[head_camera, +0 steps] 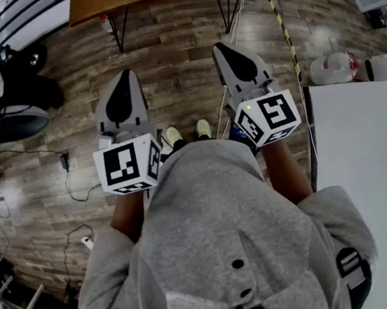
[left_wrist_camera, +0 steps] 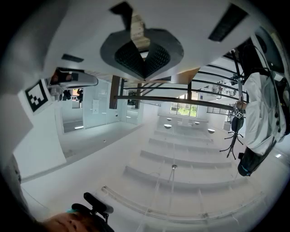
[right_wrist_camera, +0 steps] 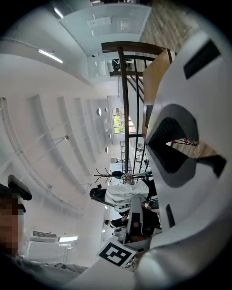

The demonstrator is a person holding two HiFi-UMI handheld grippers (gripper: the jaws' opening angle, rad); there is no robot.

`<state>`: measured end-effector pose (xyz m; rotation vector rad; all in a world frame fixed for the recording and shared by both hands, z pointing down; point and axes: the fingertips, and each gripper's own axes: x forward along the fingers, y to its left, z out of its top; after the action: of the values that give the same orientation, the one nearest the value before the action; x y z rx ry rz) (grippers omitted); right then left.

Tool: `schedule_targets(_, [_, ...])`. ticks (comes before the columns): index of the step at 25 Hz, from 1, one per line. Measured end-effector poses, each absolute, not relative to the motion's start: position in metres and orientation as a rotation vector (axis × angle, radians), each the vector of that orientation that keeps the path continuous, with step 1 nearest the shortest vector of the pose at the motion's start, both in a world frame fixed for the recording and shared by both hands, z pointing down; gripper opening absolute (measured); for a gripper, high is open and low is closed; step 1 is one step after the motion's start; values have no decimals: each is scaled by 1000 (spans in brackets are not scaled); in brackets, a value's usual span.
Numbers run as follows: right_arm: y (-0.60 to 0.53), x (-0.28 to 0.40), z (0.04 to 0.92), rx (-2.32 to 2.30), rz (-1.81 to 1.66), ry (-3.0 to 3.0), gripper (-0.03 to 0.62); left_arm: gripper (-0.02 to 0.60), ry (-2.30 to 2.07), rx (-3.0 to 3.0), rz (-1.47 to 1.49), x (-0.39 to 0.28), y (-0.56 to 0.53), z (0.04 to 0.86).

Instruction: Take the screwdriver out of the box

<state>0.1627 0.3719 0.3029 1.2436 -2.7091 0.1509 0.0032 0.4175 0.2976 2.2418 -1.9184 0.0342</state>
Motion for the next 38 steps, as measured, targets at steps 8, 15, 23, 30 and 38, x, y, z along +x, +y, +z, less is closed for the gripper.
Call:
schedule_targets(8, [393, 135, 305, 1257, 217, -2725, 14, 14, -1873, 2288, 14, -18, 435, 297])
schedule_targets(15, [399, 121, 301, 1263, 187, -2716, 14, 12, -1877, 2303, 11, -33, 446, 296])
schedule_targets(23, [385, 111, 300, 1264, 132, -2726, 14, 12, -1901, 2319, -18, -40, 440, 291])
schedule_targets(30, [345, 100, 297, 1253, 129, -2749, 14, 12, -1946, 2295, -7, -50, 412, 286])
schedule_targets(38, [277, 104, 309, 1264, 161, -2739, 14, 12, -1915, 2299, 28, -45, 340, 294])
